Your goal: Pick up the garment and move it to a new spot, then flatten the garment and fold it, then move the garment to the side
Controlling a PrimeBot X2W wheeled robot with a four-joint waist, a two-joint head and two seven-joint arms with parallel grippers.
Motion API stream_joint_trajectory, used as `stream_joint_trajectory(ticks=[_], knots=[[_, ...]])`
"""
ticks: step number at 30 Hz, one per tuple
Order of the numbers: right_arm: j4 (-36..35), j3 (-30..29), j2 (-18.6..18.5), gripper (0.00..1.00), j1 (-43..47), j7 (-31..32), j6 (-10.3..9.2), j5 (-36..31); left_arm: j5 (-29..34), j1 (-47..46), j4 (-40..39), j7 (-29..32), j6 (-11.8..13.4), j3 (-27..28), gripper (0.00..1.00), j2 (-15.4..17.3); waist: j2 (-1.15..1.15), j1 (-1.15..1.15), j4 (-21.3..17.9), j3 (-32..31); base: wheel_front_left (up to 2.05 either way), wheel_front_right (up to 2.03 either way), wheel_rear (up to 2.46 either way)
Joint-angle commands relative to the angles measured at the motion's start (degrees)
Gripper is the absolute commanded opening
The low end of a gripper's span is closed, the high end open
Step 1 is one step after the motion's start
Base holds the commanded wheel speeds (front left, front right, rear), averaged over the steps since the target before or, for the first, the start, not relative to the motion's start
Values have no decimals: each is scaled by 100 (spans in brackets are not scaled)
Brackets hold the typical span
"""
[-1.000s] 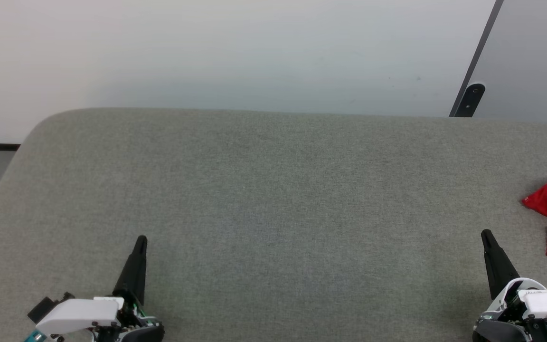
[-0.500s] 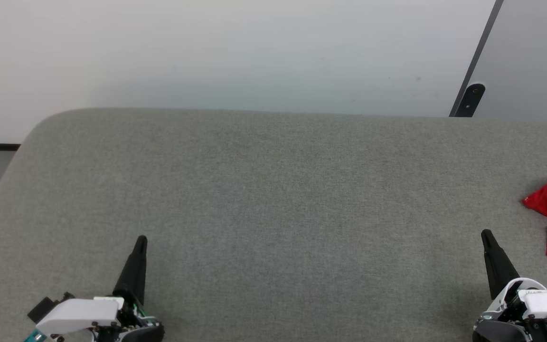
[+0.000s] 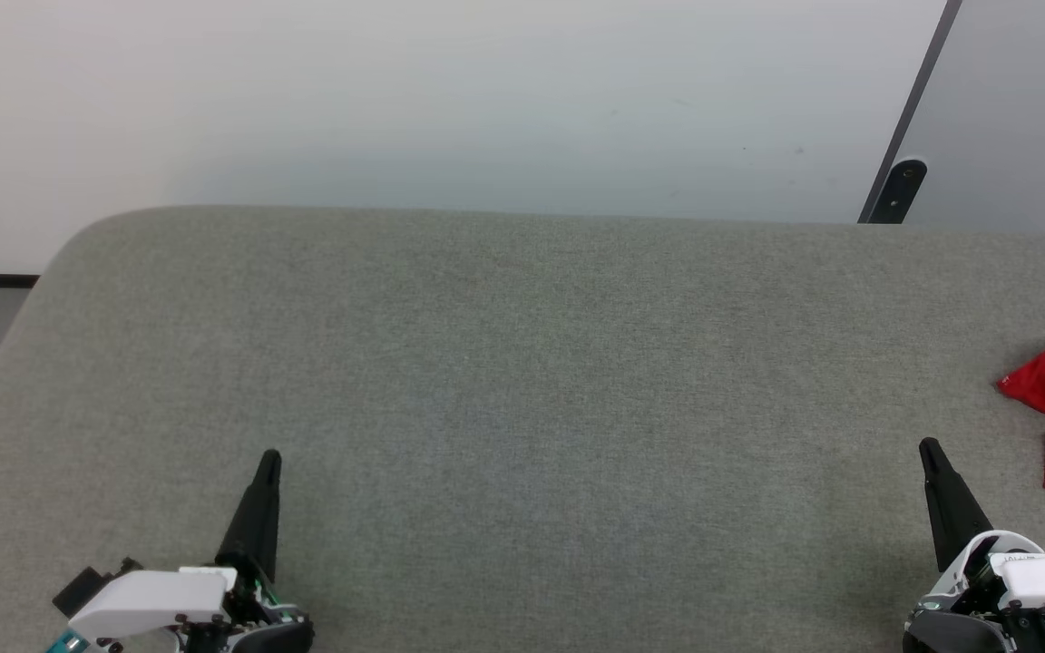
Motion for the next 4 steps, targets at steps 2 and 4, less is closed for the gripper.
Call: stream_joint_trajectory(ticks=[2, 4], knots=[[3, 2, 20, 0, -10, 12, -4, 21, -19, -53, 7, 11, -20, 13, 0, -1, 0, 0, 0, 0, 0, 0, 0], [3, 2, 20, 0, -10, 12, -4, 21, -19, -53, 7, 10, -20, 13, 0, -1, 0, 0, 0, 0, 0, 0, 0]])
